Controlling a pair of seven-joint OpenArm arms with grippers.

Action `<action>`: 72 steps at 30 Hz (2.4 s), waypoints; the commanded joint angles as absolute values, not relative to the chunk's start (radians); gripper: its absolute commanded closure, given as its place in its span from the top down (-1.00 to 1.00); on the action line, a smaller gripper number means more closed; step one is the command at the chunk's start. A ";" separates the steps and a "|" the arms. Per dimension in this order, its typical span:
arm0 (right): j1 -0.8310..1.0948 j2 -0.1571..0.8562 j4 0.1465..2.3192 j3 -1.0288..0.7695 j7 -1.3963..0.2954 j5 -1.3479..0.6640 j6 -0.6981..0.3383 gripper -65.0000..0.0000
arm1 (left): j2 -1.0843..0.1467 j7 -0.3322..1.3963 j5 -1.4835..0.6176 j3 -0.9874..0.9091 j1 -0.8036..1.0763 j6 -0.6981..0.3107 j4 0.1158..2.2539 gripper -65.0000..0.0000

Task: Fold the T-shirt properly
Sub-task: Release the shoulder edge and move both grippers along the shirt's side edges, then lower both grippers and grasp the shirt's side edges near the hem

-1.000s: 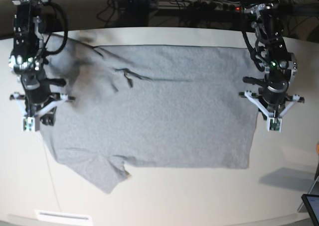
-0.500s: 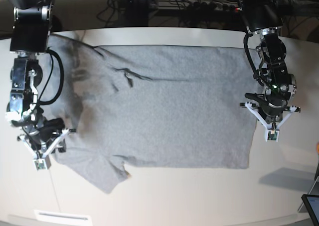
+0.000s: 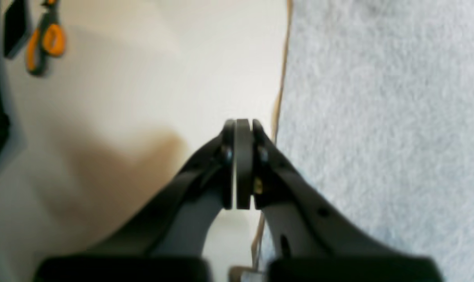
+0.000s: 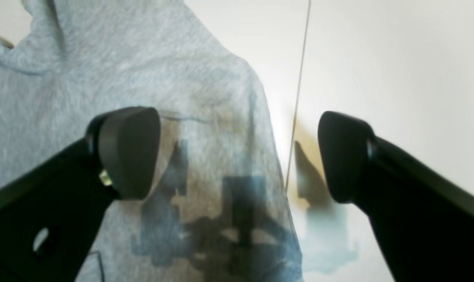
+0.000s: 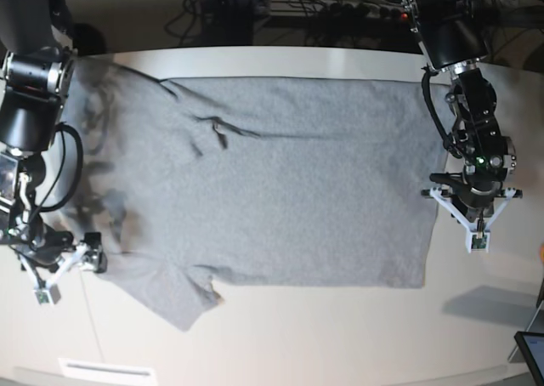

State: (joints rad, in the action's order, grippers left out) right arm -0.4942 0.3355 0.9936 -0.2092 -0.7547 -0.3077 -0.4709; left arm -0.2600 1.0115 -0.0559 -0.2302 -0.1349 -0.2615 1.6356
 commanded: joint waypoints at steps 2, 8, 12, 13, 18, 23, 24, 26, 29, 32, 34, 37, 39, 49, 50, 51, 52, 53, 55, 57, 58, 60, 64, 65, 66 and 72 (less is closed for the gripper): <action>-0.553 0.354 0.947 -0.211 -0.704 -0.317 -0.489 0.92 | -0.275 1.000 -0.051 -0.236 -0.150 -0.259 1.650 -0.71; -0.671 0.381 0.680 -0.216 -0.647 -0.317 -0.573 0.92 | -0.275 0.998 -0.051 -0.236 -0.148 -0.259 1.650 -0.34; -0.687 0.381 0.639 -0.216 -0.621 -0.317 -0.573 0.92 | -0.275 0.998 -0.051 -0.236 -0.147 -0.259 1.653 -0.34; -0.690 0.381 0.628 -0.216 -0.621 -0.318 -0.573 0.92 | -0.277 0.998 -0.051 -0.236 -0.145 -0.259 1.653 -0.34; -0.691 0.383 0.572 -0.217 -0.601 -0.318 -0.573 0.91 | -0.288 0.998 -0.051 -0.236 -0.147 -0.259 1.655 -0.34; -0.677 0.367 0.553 -0.217 -0.604 -0.318 -0.573 0.91 | -0.289 0.998 -0.051 -0.236 -0.148 -0.259 1.652 -0.34; -0.671 0.363 0.558 -0.217 -0.604 -0.318 -0.573 0.91 | -0.289 0.998 -0.051 -0.236 -0.148 -0.259 1.652 -0.34; -0.667 0.355 0.558 -0.217 -0.602 -0.318 -0.575 0.91 | -0.289 0.998 -0.051 -0.236 -0.148 -0.259 1.650 -0.34; -0.667 0.351 0.558 -0.217 -0.602 -0.318 -0.575 0.91 | -0.289 0.998 -0.051 -0.236 -0.148 -0.259 1.650 -0.34; -0.667 0.338 0.559 -0.217 -0.601 -0.318 -0.575 0.88 | -0.289 0.998 -0.051 -0.236 -0.148 -0.259 1.650 -0.34; -0.667 0.337 0.559 -0.217 -0.599 -0.318 -0.575 0.76 | -0.289 0.998 -0.051 -0.236 -0.148 -0.259 1.650 -0.34; -0.668 0.335 0.559 -0.217 -0.599 -0.318 -0.575 0.42 | -0.291 0.998 -0.051 -0.236 -0.148 -0.259 1.650 -0.34; -0.670 0.334 0.559 -0.217 -0.598 -0.318 -0.575 0.13 | -0.291 0.998 -0.051 -0.236 -0.148 -0.259 1.650 -0.33; -0.673 0.334 0.559 -0.217 -0.588 -0.318 -0.575 -0.96 | -0.291 0.998 -0.051 -0.236 -0.189 -0.259 1.600 -0.33; -0.673 0.334 0.559 -0.216 -0.575 -0.318 -0.575 -1.00 | -0.295 0.998 -0.051 -0.236 -0.209 -0.259 1.570 -0.33; -0.670 0.334 0.559 -0.214 -0.561 -0.318 -0.573 -1.00 | -0.303 0.998 -0.061 -0.236 -0.229 -0.259 1.529 -0.33; -0.668 0.334 0.559 -0.213 -0.555 -0.317 -0.573 -1.00 | -0.308 0.998 -0.062 -0.236 -0.249 -0.259 1.491 -0.33; -0.668 0.334 0.556 -0.213 -0.550 -0.317 -0.573 -1.00 | -0.314 0.998 -0.064 -0.236 -0.275 -0.259 1.451 -0.32; -0.667 0.334 0.556 -0.213 -0.550 -0.317 -0.572 -1.00 | -0.320 0.998 -0.064 -0.236 -0.332 -0.260 1.383 -0.26; -0.667 0.334 0.556 -0.211 -0.550 -0.315 -0.572 -1.00 | -0.320 0.998 -0.064 -0.237 -0.386 -0.260 1.339 0.11; -0.667 0.334 0.556 -0.211 -0.550 -0.315 -0.572 -1.00 | -0.320 0.998 -0.064 -0.237 -0.414 -0.260 1.320 0.35; -0.667 0.334 0.556 -0.211 -0.550 -0.314 -0.572 -1.00 | -0.320 0.998 -0.064 -0.237 -0.461 -0.260 1.279 0.71; -0.665 0.337 0.558 -0.211 -0.550 -0.314 -0.572 -1.00 | -0.331 0.911 -0.065 -0.237 -0.587 -0.260 1.075 0.76; -0.665 0.337 0.558 -0.211 -0.550 -0.314 -0.572 -1.00 | -0.335 0.886 -0.067 -0.237 -0.619 -0.260 0.998 0.74; -0.665 0.337 0.559 -0.209 -0.550 -0.314 -0.572 -1.00 | -0.341 0.860 -0.079 -0.237 -0.656 -0.260 0.909 0.74; -0.665 0.340 0.559 -0.209 -0.550 -0.312 -0.572 -1.00 | -0.415 0.685 -0.332 -0.228 -0.789 -0.260 0.535 0.74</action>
State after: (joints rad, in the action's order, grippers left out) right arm -0.6308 0.3244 0.5449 -0.2073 -0.5694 -0.3004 -0.5674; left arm -0.3927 0.7055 -0.3302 -0.2264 -0.7506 -0.2577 0.5152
